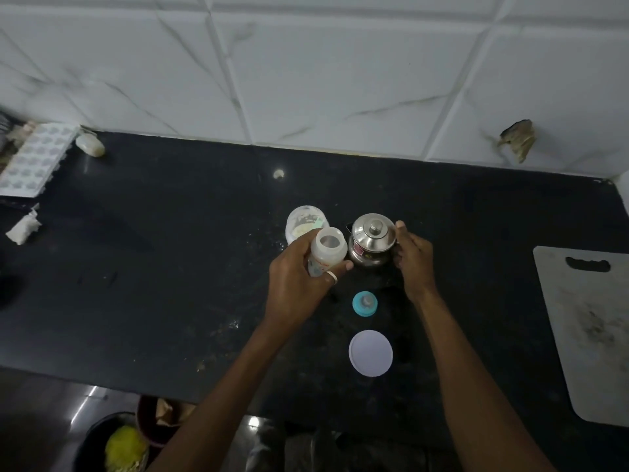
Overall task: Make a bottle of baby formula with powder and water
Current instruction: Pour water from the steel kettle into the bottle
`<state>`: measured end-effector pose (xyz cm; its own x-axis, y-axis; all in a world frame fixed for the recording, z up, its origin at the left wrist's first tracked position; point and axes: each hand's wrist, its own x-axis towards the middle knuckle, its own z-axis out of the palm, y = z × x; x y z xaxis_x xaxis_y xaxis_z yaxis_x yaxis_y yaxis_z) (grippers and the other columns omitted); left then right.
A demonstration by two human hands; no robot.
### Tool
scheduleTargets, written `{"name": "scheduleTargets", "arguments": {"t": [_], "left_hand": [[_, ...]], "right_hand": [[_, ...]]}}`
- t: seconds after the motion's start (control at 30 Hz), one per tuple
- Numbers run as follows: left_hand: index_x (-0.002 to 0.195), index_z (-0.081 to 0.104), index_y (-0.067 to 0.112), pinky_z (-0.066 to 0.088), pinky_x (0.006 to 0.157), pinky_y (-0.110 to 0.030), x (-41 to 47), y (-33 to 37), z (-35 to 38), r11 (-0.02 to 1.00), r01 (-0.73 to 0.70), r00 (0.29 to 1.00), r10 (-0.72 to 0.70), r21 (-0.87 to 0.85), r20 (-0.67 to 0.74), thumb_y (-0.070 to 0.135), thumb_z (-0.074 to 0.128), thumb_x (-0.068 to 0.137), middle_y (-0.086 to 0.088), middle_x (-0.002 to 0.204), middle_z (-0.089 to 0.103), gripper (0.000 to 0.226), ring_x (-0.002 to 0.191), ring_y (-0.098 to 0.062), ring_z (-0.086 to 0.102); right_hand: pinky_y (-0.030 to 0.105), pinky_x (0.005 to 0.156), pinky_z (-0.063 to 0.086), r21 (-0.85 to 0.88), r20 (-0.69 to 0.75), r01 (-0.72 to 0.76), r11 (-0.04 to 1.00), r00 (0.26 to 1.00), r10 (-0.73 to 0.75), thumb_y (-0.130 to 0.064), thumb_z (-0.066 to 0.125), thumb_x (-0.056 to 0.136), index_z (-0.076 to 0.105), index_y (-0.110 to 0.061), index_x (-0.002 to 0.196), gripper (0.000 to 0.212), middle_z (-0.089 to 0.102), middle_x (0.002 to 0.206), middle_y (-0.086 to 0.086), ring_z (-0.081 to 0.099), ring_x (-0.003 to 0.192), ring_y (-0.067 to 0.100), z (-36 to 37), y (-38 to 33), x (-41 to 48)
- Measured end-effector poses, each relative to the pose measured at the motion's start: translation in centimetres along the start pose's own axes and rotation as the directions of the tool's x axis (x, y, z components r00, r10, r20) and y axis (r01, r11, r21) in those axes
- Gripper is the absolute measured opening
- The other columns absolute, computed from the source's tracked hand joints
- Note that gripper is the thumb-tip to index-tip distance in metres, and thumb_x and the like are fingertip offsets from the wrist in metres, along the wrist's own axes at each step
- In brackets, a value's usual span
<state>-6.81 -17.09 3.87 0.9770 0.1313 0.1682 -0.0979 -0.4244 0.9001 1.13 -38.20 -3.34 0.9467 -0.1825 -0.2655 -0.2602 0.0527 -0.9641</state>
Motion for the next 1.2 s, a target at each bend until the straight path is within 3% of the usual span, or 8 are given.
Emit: {"name": "scheduleTargets", "arguments": {"t": [0.1,0.17,0.23,0.43,0.57,0.8,1.1,1.2], "left_hand": [[0.125,0.065,0.029,0.052,0.092,-0.011,0.3,0.5,-1.0,1.0,-0.019,1.0,0.019,-0.012,-0.022,0.033,0.091,0.075,0.023,0.116,0.068,0.056,0.112,0.005,0.066],[0.124,0.062,0.032,0.05,0.091,-0.009,0.7,1.0,-1.7,0.999,-0.046,0.998,0.046,-0.01,-0.04,0.031,0.091,0.075,0.028,0.114,0.065,0.057,0.111,0.007,0.065],[0.124,0.062,0.032,0.051,0.09,-0.01,1.2,1.6,-2.4,0.998,-0.06,0.996,0.059,-0.023,-0.061,0.031,0.091,0.075,0.025,0.114,0.067,0.056,0.11,0.004,0.067],[0.123,0.067,0.027,0.056,0.09,-0.021,4.0,4.1,-5.1,0.997,-0.048,0.992,0.042,-0.052,-0.115,0.038,0.09,0.074,0.013,0.112,0.074,0.056,0.105,-0.004,0.07],[0.115,0.065,0.04,0.056,0.086,-0.017,5.8,6.4,-7.5,0.997,-0.052,0.992,0.046,-0.047,-0.118,0.035,0.092,0.073,0.018,0.104,0.074,0.051,0.098,0.002,0.07],[0.12,0.069,0.024,0.061,0.086,-0.033,8.1,9.8,-12.5,0.993,-0.118,0.981,0.118,0.008,-0.152,0.047,0.091,0.071,0.016,0.101,0.074,0.058,0.095,-0.003,0.071],[0.126,0.067,0.025,0.058,0.087,-0.03,10.1,13.7,-16.4,0.98,-0.177,0.965,0.191,0.088,-0.179,0.054,0.088,0.071,0.015,0.105,0.071,0.066,0.095,-0.01,0.067],[0.127,0.067,0.022,0.056,0.086,-0.031,10.3,14.0,-16.7,0.978,-0.182,0.963,0.198,0.105,-0.181,0.055,0.088,0.071,0.015,0.103,0.068,0.068,0.094,-0.011,0.066]], "right_hand": [[0.041,0.079,0.045,0.062,-0.035,-0.012,0.998,0.999,0.014,-0.037,0.06,0.101,0.068,0.009,0.092,0.047,0.062,0.107,0.041,0.059,0.085,0.027,0.3,-1.5,-0.8],[0.033,0.073,0.052,0.094,-0.055,-0.02,0.995,0.998,0.025,-0.033,0.062,0.101,0.078,-0.011,0.078,0.036,0.077,0.084,0.017,0.065,0.079,0.017,0.6,-3.2,-1.2],[0.022,0.064,0.051,0.105,-0.036,0.027,0.994,0.999,-0.023,-0.03,0.062,0.101,0.078,-0.018,0.071,0.036,0.074,0.072,-0.002,0.066,0.07,0.008,0.8,-5.1,-1.5],[0.015,0.045,0.037,0.15,0.021,0.174,0.973,0.984,-0.179,-0.029,0.064,0.098,0.07,-0.021,0.06,0.039,0.053,0.051,-0.015,0.048,0.046,-0.002,2.4,-12.6,-3.2],[0.015,0.04,0.026,0.188,0.047,0.221,0.957,0.971,-0.234,-0.028,0.064,0.098,0.063,-0.023,0.054,0.045,0.036,0.046,-0.012,0.032,0.041,0.001,4.1,-17.8,-4.5],[0.016,0.037,0.021,0.206,0.052,0.207,0.956,0.974,-0.222,-0.029,0.07,0.093,0.071,-0.019,0.065,0.03,0.028,0.053,-0.006,0.023,0.043,0.006,7.4,-27.3,-7.8],[0.019,0.037,0.022,-0.066,0.073,0.368,0.928,0.929,-0.363,-0.029,0.073,0.086,0.058,-0.012,0.069,0.029,0.029,0.048,-0.008,0.025,0.042,0.009,10.4,-36.0,-10.4],[0.018,0.038,0.022,-0.148,0.1,0.416,0.897,0.909,-0.405,-0.028,0.073,0.084,0.066,-0.008,0.083,0.022,0.029,0.049,-0.007,0.025,0.043,0.01,10.9,-37.6,-10.9]]}}
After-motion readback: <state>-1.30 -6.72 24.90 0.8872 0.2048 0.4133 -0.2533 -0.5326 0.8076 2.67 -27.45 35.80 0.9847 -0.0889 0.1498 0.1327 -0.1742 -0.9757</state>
